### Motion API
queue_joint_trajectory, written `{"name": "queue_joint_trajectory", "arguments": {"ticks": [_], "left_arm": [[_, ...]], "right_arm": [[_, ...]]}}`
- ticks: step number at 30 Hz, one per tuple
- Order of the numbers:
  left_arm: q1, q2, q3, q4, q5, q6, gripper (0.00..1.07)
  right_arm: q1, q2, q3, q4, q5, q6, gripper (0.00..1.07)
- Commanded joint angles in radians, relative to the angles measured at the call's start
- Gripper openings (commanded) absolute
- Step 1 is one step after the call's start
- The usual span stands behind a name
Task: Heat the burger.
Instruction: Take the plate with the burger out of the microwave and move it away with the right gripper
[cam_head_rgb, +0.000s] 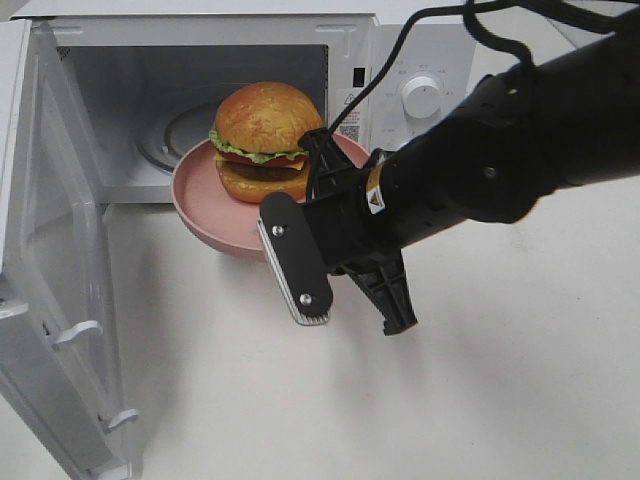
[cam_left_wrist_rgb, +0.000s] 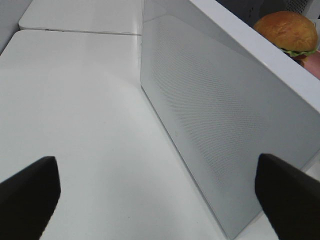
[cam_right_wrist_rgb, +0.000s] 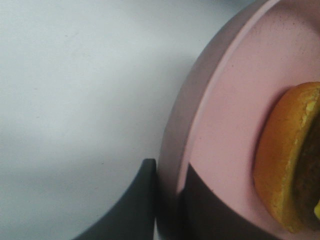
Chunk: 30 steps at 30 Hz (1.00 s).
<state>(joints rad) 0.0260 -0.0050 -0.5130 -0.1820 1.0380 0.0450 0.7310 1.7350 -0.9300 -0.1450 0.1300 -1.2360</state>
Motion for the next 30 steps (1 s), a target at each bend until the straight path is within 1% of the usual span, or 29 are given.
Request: {"name": "queue_joint_trajectory", "arguments": {"ticks": [1, 2, 4, 5, 6, 8, 11, 12, 14, 15, 16, 17, 18, 20, 22, 23, 24, 25, 27, 30], "left_arm": [[0.005, -0.009, 0.0, -0.008, -0.012, -0.003, 0.98], [0.005, -0.009, 0.0, -0.008, -0.012, -0.003, 0.98], [0.005, -0.009, 0.0, -0.008, -0.012, -0.003, 0.98], [0.005, -0.009, 0.0, -0.008, -0.012, -0.003, 0.98], [0.005, -0.009, 0.0, -0.008, -0.012, -0.003, 0.98], [0.005, -0.009, 0.0, -0.008, -0.012, -0.003, 0.98], [0.005, -0.009, 0.0, -0.008, -0.012, -0.003, 0.98], [0.005, -0.009, 0.0, -0.008, -0.012, -0.003, 0.98], [0.005, -0.009, 0.0, -0.008, -0.012, -0.003, 0.98], [0.005, -0.009, 0.0, -0.008, -0.012, -0.003, 0.98], [0.005, -0.009, 0.0, -0.008, -0.012, -0.003, 0.98], [0.005, -0.009, 0.0, -0.008, -0.012, -0.003, 0.98], [0.005, -0.009, 0.0, -0.008, -0.012, -0.003, 0.98], [0.005, -0.009, 0.0, -0.008, -0.012, -0.003, 0.98], [0.005, -0.009, 0.0, -0.008, -0.012, -0.003, 0.98], [0.005, -0.009, 0.0, -0.008, -0.012, -0.003, 0.98], [0.005, -0.009, 0.0, -0.008, -0.012, -0.003, 0.98], [0.005, -0.009, 0.0, -0.008, -0.012, -0.003, 0.98], [0.005, -0.009, 0.0, -0.008, -0.012, -0.003, 0.98], [0.005, -0.009, 0.0, -0.008, -0.012, -0.003, 0.98]], "right_arm": [[0.018, -0.119, 0.083, -0.02, -0.07, -0.009, 0.0], [0.018, -0.119, 0.083, -0.02, -0.07, -0.009, 0.0], [0.027, -0.187, 0.138, -0.02, -0.066, -0.009, 0.0], [0.027, -0.187, 0.138, -0.02, -0.066, -0.009, 0.0], [0.027, -0.232, 0.174, -0.02, -0.064, -0.009, 0.0], [0.027, -0.256, 0.191, -0.02, -0.06, -0.007, 0.0], [0.027, -0.349, 0.244, -0.02, -0.007, -0.005, 0.0], [0.027, -0.349, 0.244, -0.02, -0.007, -0.005, 0.0], [0.027, -0.416, 0.279, -0.02, 0.044, -0.005, 0.0], [0.027, -0.416, 0.279, -0.02, 0.044, -0.005, 0.0], [0.027, -0.462, 0.305, -0.02, 0.071, -0.005, 0.0], [0.027, -0.462, 0.305, -0.02, 0.071, -0.005, 0.0], [0.027, -0.514, 0.331, -0.02, 0.098, -0.005, 0.0], [0.027, -0.541, 0.341, -0.02, 0.112, -0.005, 0.0], [0.027, -0.615, 0.371, -0.024, 0.173, 0.018, 0.0], [0.027, -0.615, 0.371, -0.024, 0.173, 0.018, 0.0], [0.027, -0.663, 0.388, -0.032, 0.214, 0.035, 0.0], [0.027, -0.663, 0.388, -0.032, 0.214, 0.035, 0.0], [0.027, -0.77, 0.419, -0.084, 0.289, 0.111, 0.0], [0.027, -0.79, 0.424, -0.096, 0.311, 0.136, 0.0]]}}
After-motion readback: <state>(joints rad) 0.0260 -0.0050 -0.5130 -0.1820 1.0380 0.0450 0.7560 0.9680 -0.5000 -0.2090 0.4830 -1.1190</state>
